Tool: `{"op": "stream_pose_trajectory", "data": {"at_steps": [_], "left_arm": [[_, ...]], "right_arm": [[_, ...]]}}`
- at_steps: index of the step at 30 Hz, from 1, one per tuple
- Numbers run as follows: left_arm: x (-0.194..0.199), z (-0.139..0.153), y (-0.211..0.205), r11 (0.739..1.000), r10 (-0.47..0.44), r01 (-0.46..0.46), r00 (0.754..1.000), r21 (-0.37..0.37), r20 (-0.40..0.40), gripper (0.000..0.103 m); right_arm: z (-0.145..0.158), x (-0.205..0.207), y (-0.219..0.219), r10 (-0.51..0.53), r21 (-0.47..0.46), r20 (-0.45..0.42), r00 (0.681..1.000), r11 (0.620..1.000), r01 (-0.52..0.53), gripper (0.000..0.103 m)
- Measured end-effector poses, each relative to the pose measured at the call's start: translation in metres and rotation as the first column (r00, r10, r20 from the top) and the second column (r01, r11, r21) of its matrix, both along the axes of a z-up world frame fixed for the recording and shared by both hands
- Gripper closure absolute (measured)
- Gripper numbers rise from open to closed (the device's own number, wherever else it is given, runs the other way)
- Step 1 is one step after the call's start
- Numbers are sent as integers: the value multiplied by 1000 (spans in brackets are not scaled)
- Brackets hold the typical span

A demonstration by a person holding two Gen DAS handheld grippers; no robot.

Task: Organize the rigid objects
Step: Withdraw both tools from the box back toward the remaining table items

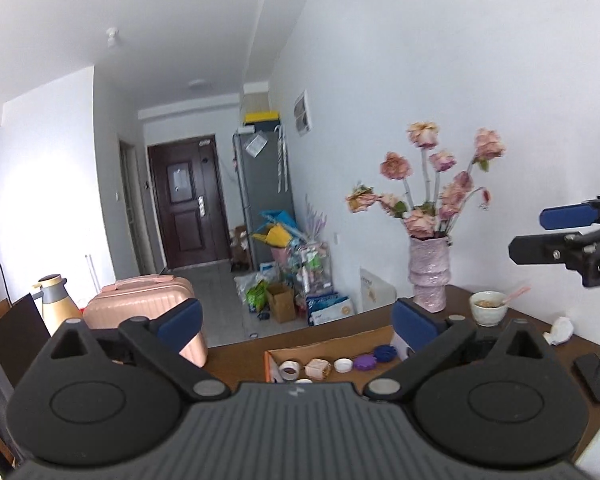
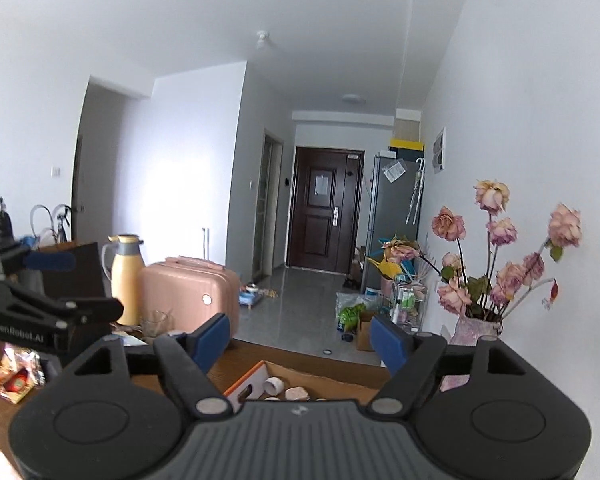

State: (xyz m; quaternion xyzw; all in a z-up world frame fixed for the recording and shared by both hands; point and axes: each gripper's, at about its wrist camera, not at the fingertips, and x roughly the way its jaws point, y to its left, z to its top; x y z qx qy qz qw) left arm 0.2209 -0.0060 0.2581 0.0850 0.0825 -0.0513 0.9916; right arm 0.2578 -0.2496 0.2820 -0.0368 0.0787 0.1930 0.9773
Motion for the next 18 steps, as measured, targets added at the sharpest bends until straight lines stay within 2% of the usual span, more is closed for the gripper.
{"op": "stream_pose_trajectory", "data": {"at_steps": [4,6,8,12,15,18], "left_arm": [[-46,-23,-3,996,-66,63,997,57,50,0],[-62,-35,-1,996,-64,59,995,66,73,0],[-76,-49,4,998,-47,42,994,51,103,0],[-102,-87,15,1000,-18,16,992,14,122,0],[-111,-122,18,1000,-14,14,990,0,139,0],[-109,-161,15,996,-90,89,993,20,70,0]], "right_arm": [[-20,-34,-12,36,29,-16,999,999,-36,22],[-32,-53,-14,64,31,-4,998,997,-64,18],[-48,-67,-18,71,41,7,997,997,-71,17],[-89,-93,-29,77,128,-2,997,989,-76,16],[-126,-111,-26,72,91,13,997,993,-73,11],[-164,-116,-18,0,9,-7,1000,1000,0,9]]}}
